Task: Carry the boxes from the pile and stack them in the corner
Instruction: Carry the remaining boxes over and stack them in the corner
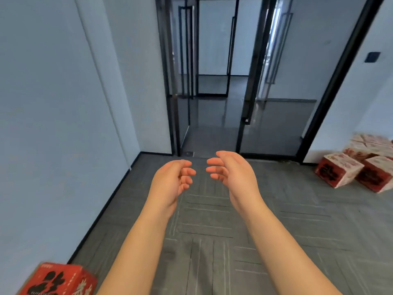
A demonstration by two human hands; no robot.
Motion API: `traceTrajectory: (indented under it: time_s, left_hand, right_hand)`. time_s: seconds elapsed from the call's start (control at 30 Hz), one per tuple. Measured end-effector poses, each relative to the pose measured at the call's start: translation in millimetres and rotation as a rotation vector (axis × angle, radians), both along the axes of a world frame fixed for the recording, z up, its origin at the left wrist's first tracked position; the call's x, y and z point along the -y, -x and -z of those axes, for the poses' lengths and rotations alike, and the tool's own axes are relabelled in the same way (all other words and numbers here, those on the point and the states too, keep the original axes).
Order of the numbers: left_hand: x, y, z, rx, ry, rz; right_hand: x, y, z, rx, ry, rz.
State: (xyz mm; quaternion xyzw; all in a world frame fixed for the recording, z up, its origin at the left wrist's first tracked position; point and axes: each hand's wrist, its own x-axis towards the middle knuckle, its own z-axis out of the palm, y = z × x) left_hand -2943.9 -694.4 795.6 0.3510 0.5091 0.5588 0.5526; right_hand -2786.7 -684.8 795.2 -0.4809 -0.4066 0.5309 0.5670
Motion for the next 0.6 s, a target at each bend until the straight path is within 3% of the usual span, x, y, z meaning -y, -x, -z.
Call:
traceTrajectory:
  time_s: [0.27, 0.6]
  left_hand:
    - [-55, -288, -24, -0.015, -0.02, 0.323]
    - [-127, -556, -20, 0.007, -0.028, 0.65]
  right_hand:
    - [-11, -296, -9, -0.046, -0.011, 0.334]
    - [-16, -550, 0, -0.046, -0.02, 0.702]
